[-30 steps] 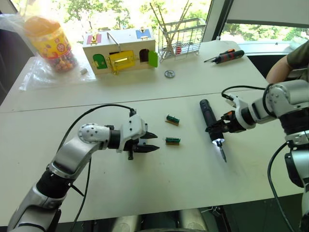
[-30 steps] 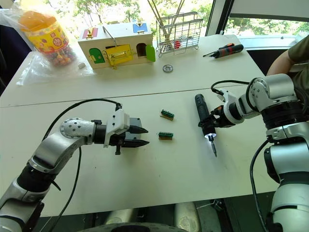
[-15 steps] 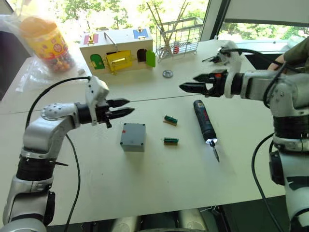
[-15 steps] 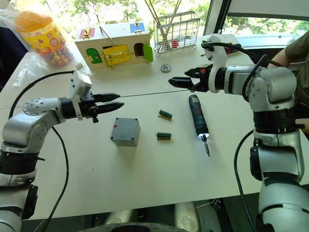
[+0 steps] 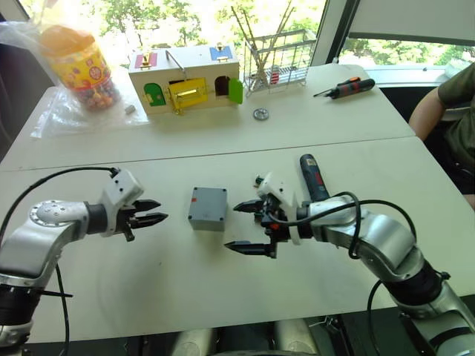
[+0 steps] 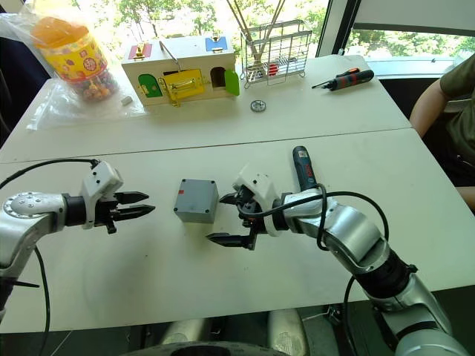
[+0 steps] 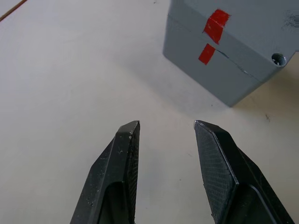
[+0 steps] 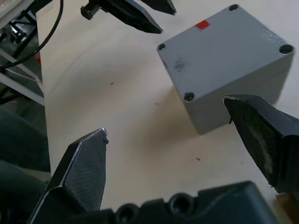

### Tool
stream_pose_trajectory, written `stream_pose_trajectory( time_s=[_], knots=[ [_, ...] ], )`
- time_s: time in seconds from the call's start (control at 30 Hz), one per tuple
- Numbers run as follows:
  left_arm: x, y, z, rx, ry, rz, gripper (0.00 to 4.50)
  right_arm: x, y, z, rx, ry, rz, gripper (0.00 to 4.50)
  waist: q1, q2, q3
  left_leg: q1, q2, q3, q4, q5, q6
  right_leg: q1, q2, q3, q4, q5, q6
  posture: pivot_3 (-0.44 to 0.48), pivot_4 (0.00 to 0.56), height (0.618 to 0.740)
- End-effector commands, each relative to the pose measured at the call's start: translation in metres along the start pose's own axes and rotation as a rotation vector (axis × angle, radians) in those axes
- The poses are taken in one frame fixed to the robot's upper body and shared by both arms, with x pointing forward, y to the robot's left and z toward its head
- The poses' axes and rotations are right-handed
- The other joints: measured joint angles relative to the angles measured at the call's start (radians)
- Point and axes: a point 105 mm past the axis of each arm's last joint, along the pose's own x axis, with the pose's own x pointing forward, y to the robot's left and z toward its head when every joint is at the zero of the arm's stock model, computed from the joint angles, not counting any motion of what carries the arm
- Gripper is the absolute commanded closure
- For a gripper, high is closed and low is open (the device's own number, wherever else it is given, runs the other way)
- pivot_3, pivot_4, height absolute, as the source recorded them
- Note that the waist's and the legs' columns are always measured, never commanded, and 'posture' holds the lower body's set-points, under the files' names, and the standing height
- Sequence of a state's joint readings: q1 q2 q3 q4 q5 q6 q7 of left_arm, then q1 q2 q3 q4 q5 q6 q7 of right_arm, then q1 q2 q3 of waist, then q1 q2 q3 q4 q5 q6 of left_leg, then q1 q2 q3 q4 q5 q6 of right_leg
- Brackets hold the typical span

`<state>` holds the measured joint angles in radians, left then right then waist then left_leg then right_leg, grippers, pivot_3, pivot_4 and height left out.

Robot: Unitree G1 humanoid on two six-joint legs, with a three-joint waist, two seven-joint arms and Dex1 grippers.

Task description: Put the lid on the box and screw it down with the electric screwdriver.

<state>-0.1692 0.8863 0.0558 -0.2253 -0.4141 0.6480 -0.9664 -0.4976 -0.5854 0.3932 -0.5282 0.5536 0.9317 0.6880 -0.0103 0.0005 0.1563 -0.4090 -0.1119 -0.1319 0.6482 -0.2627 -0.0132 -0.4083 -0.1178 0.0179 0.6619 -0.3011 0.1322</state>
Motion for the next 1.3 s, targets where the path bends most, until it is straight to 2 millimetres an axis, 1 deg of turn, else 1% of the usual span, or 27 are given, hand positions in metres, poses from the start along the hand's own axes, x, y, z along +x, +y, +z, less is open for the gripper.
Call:
stream_pose_trajectory(
  time_s=[0.03,0.13,0.27,0.33,0.43,0.5,0.6,0.7,0.8,0.87,0.97,1.07,1.13,1.2,1.27,1.3],
  knots=[
    [0.008,-0.006,0.006,0.032,-0.017,-0.009,2.67,0.007,-0.004,-0.003,0.033,0.025,-0.031,0.06,-0.001,0.0,0.0,0.0,0.0,0.0,0.0,0.0,0.0,0.0,0.0,0.0,0.0,0.0,0.0,0.0,0.15,0.74],
    [0.013,-0.007,0.006,0.035,-0.023,-0.016,2.67,0.012,-0.009,-0.01,0.072,0.063,-0.06,0.06,-0.002,0.0,0.0,0.0,0.0,0.0,0.0,0.0,0.0,-0.001,0.0,0.0,0.0,0.0,0.0,0.0,0.15,0.74],
    [0.022,-0.008,0.011,0.047,-0.042,-0.037,2.67,0.016,-0.008,-0.017,0.097,0.093,-0.062,0.06,0.0,0.0,0.0,0.0,0.0,0.0,0.0,0.0,0.0,0.0,0.0,0.0,0.0,0.0,0.0,0.0,0.15,0.74],
    [0.026,-0.009,0.013,0.057,-0.048,-0.044,2.67,0.02,-0.005,-0.015,0.113,0.084,-0.053,0.06,-0.003,0.0,0.0,0.0,0.0,0.0,0.0,0.0,0.0,0.0,0.0,0.0,0.0,0.0,0.0,0.0,0.15,0.74],
    [0.034,-0.005,0.01,0.076,-0.039,-0.049,2.67,0.029,0.0,-0.006,0.178,0.035,-0.03,0.06,-0.004,0.0,0.0,0.0,0.0,0.0,-0.001,0.0,0.0,-0.001,0.001,0.0,0.0,0.0,0.0,0.0,0.15,0.74],
    [0.04,0.001,0.007,0.102,-0.027,-0.037,2.67,0.034,0.004,-0.001,0.21,0.01,-0.014,0.06,-0.004,0.0,0.0,0.0,0.001,0.0,-0.001,0.0,0.0,-0.001,0.001,0.0,0.001,0.0,0.0,0.0,0.15,0.74],
    [0.046,0.013,0.013,0.124,-0.046,-0.017,2.67,0.04,0.01,0.006,0.236,-0.011,0.008,0.06,-0.003,0.0,0.0,0.0,0.0,0.0,0.0,0.0,0.0,-0.001,0.001,-0.001,0.001,0.0,0.0,0.0,0.15,0.74],
    [0.049,0.021,0.017,0.15,-0.058,0.008,2.67,0.042,0.014,0.009,0.264,-0.025,0.025,0.06,-0.003,0.0,0.0,0.0,0.0,-0.001,0.0,0.0,0.0,-0.001,0.001,-0.001,0.001,0.0,0.0,0.0,0.15,0.74],
    [0.049,0.028,0.018,0.167,-0.06,0.026,2.67,0.04,0.013,0.009,0.266,-0.015,0.016,0.06,-0.007,0.0,0.0,0.0,0.0,-0.001,0.0,0.0,-0.001,-0.001,0.001,-0.002,0.001,0.0,0.0,0.0,0.15,0.74],
    [0.045,0.032,0.017,0.17,-0.052,0.035,2.67,0.032,0.01,0.007,0.236,0.002,0.0,0.06,-0.008,0.0,0.0,0.0,0.0,-0.001,0.0,0.0,-0.001,-0.001,0.001,-0.002,0.002,0.0,0.0,0.0,0.15,0.74],
    [0.027,0.039,0.008,0.162,-0.006,0.056,2.67,0.007,-0.005,0.004,0.073,0.042,-0.049,0.06,-0.007,0.0,0.0,0.0,-0.001,-0.001,0.0,0.0,0.0,-0.002,0.001,-0.002,0.002,0.0,0.0,0.0,0.15,0.74],
    [0.009,0.039,-0.003,0.139,0.043,0.044,2.67,-0.003,-0.022,0.006,-0.012,0.04,-0.075,0.06,-0.01,0.0,0.0,0.0,-0.001,0.0,0.0,0.0,0.0,-0.002,0.001,-0.002,0.001,0.0,0.0,0.0,0.15,0.74],
    [-0.003,0.029,-0.014,0.112,0.087,0.009,2.67,-0.002,-0.034,0.006,-0.05,0.034,-0.089,0.06,-0.019,-0.001,0.0,0.0,0.001,0.0,-0.001,0.0,0.0,-0.003,0.001,-0.002,0.001,0.0,0.0,0.0,0.15,0.74],
    [-0.01,0.018,-0.022,0.083,0.112,-0.024,2.67,0.002,-0.042,0.004,-0.069,0.036,-0.089,0.06,-0.026,0.0,0.0,0.0,0.001,0.0,-0.003,0.0,0.0,-0.003,0.001,-0.002,0.002,0.0,0.0,0.0,0.15,0.74],
    [-0.012,0.006,-0.026,0.06,0.123,-0.051,2.67,0.008,-0.046,0.004,-0.075,0.028,-0.075,0.06,-0.026,-0.001,0.0,0.0,0.001,0.0,-0.002,0.0,0.0,-0.002,0.001,-0.001,0.002,0.0,0.0,0.0,0.15,0.74],
    [-0.01,-0.002,-0.025,0.041,0.114,-0.064,2.67,0.014,-0.045,0.004,-0.079,0.02,-0.051,0.06,-0.026,-0.001,0.0,0.0,0.001,0.0,-0.002,0.0,0.0,-0.002,0.001,-0.001,0.002,0.0,0.0,0.0,0.15,0.74]
  ],
)
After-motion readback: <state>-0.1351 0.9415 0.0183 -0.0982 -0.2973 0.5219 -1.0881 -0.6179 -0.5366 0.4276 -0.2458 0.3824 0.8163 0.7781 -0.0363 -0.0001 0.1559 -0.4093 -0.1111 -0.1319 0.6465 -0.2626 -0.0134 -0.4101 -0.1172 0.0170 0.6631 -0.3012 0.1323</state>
